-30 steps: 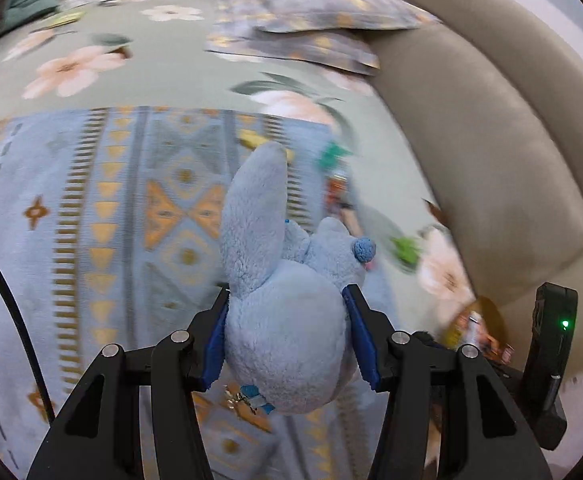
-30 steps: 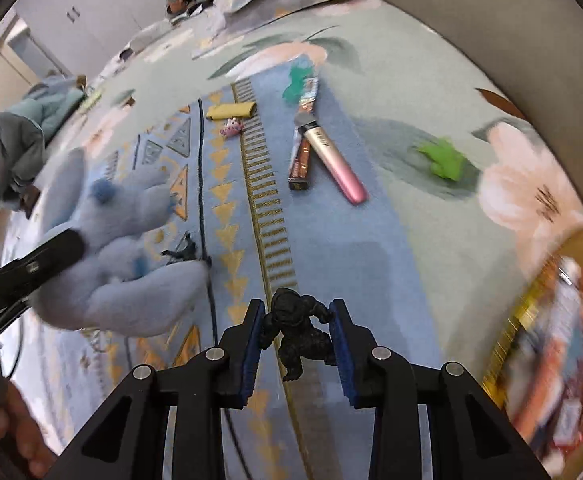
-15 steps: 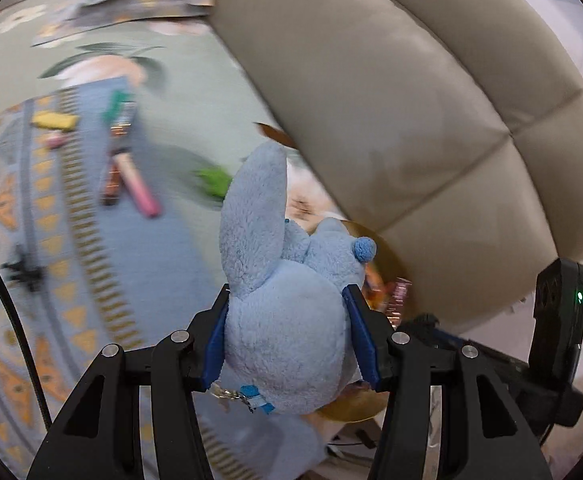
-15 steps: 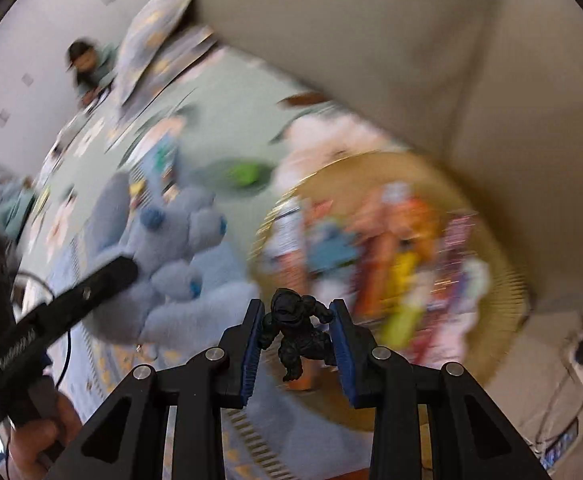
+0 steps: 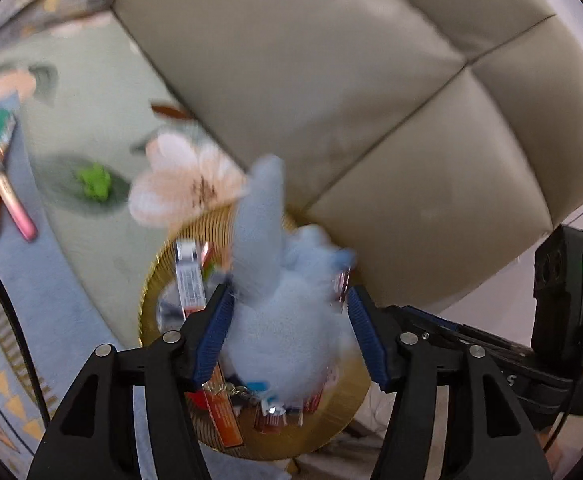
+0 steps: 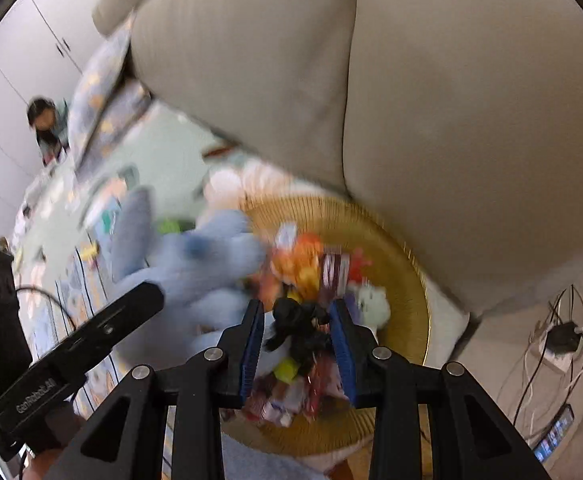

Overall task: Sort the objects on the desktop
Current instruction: 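Carry the plush toy and black figurine to the gold tray and release both, then move both open tools back over the rug toward another black figurine, then grasp the black figurine with the left tool while the right grasps the RELX pen, then carry the black figurine and RELX pen to the gold tray and release both, then grasp the pink figurine with the left tool while the right grasps the long snack stick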

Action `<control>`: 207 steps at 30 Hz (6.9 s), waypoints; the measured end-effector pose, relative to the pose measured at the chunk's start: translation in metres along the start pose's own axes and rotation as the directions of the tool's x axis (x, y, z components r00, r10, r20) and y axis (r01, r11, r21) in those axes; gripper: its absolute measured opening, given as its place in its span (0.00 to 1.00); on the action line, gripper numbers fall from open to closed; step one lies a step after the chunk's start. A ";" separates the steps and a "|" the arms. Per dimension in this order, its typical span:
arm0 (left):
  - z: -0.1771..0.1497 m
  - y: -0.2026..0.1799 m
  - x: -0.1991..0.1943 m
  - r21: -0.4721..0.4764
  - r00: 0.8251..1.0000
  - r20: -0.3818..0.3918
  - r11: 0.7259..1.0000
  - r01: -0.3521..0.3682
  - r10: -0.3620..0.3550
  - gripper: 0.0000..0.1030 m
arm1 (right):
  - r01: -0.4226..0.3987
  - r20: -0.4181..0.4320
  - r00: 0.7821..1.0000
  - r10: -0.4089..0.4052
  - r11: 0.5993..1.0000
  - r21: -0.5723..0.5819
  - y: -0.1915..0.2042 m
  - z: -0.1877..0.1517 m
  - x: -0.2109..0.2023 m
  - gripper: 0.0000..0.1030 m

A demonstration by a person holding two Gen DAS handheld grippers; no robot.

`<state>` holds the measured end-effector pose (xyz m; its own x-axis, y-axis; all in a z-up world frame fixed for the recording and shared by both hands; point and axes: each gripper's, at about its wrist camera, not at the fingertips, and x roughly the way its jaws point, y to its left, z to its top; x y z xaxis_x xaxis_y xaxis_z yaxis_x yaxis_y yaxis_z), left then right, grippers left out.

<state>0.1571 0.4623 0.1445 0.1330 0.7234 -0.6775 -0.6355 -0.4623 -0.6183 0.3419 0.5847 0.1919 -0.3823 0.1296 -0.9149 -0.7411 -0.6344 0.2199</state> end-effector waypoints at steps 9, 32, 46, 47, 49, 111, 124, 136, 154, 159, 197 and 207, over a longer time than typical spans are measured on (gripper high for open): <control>-0.021 0.028 -0.015 -0.098 0.999 -0.037 0.995 -0.018 0.014 0.78 | -0.026 -0.027 0.999 0.027 0.999 0.047 -0.007 -0.012 0.006 0.32; -0.061 0.207 -0.153 -0.430 0.889 0.068 0.817 -0.384 0.454 0.78 | -0.269 -0.193 0.954 0.231 0.942 -0.200 0.161 -0.044 0.052 0.32; -0.063 0.270 -0.119 -0.476 0.844 0.055 0.757 -0.447 0.533 0.78 | -0.280 -0.304 0.934 0.191 0.916 -0.287 0.222 -0.046 0.105 0.32; -0.061 0.275 -0.114 -0.473 0.844 0.048 0.756 -0.452 0.534 0.78 | -0.283 -0.309 0.932 0.190 0.914 -0.291 0.226 -0.045 0.110 0.32; -0.060 0.283 -0.107 -0.481 0.853 0.049 0.760 -0.436 0.520 0.78 | -0.281 -0.307 0.933 0.186 0.911 -0.302 0.232 -0.043 0.116 0.32; -0.037 0.210 -0.144 -0.256 0.910 0.132 0.900 -0.352 0.394 0.11 | -0.300 -0.193 0.951 0.241 0.871 -0.389 0.254 0.000 0.124 0.17; -0.018 0.079 -0.098 0.009 0.978 0.098 0.983 -0.185 0.183 0.11 | -0.220 -0.158 0.971 0.178 0.926 -0.307 0.156 -0.032 0.050 0.17; -0.004 -0.033 -0.027 0.177 0.999 0.049 0.984 0.006 -0.015 0.11 | 0.052 0.005 0.999 -0.052 0.999 0.010 -0.007 0.001 -0.007 0.17; -0.022 -0.024 0.022 0.013 0.992 -0.110 0.997 0.070 -0.068 0.51 | -0.035 -0.056 0.997 0.048 0.975 0.219 -0.064 -0.021 0.010 0.31; -0.028 -0.012 0.001 -0.017 0.994 -0.092 0.998 0.055 -0.057 0.51 | -0.060 -0.005 0.998 0.061 0.991 0.116 -0.029 -0.012 0.001 0.31; 0.077 0.331 -0.101 -0.319 0.848 0.133 0.832 -0.453 0.513 0.51 | -0.304 -0.329 0.919 0.216 0.921 -0.245 0.301 0.029 0.204 0.31; 0.087 0.334 -0.072 -0.173 0.847 0.155 0.858 -0.484 0.509 0.44 | -0.250 -0.314 0.932 0.182 0.949 -0.193 0.300 0.056 0.239 0.31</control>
<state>-0.1311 0.3007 0.0211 -0.3290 0.4566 -0.8266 -0.4781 -0.8354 -0.2711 -0.0025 0.4685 0.0585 -0.3174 -0.2341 -0.9189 -0.5009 -0.7814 0.3721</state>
